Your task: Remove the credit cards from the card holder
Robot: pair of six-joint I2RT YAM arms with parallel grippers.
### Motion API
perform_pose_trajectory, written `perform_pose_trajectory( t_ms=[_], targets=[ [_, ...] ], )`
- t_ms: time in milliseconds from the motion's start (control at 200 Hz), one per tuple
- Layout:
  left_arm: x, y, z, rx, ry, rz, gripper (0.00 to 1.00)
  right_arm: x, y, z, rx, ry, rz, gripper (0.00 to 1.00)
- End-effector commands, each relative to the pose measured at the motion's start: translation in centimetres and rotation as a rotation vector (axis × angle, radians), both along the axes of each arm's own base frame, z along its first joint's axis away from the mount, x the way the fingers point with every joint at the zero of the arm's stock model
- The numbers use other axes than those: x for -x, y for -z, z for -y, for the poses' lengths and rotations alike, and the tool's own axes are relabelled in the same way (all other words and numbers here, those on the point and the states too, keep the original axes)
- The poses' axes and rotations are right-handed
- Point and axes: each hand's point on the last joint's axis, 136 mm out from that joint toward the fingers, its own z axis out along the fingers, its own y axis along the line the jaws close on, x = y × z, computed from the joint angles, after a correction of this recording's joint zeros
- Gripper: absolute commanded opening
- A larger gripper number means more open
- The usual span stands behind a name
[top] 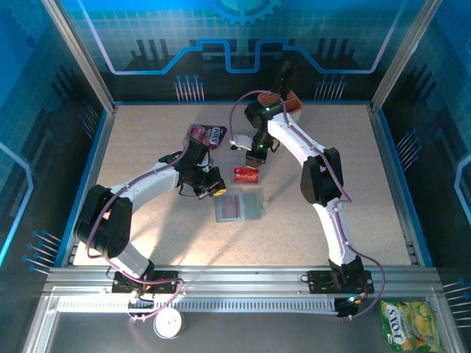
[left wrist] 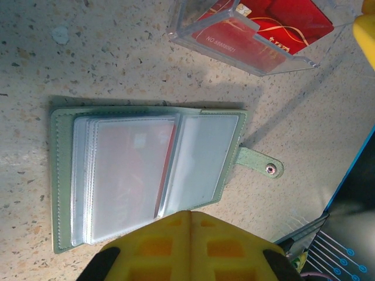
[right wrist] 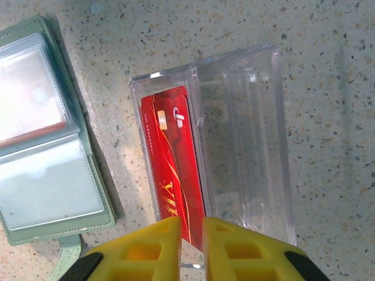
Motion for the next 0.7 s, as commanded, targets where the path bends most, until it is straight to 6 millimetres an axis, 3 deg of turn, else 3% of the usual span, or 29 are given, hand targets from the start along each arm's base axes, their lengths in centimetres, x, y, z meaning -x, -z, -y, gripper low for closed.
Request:
perform_pose_trajectory(
  t_ms=[0, 35, 345, 695],
  targets=[
    [0.3, -0.1, -0.1, 0.013, 0.017, -0.011, 0.02, 0.5, -0.4, 0.0, 0.004, 0.016, 0.001, 0.19],
    [0.4, 0.0, -0.1, 0.013, 0.017, -0.011, 0.02, 0.5, -1.6, -0.2, -0.013, 0.024, 0.028, 0.19],
    [1.0, 0.8, -0.5, 0.013, 0.018, 0.007, 0.02, -0.5, -3.7, -1.9, -0.12, 0.237, 0.121, 0.25],
    [2.0, 2.3, -1.5, -0.023, 0.035, 0.028, 0.02, 2.0, -4.8, -3.7, -0.277, 0.553, 0.12, 0.29]
  ],
)
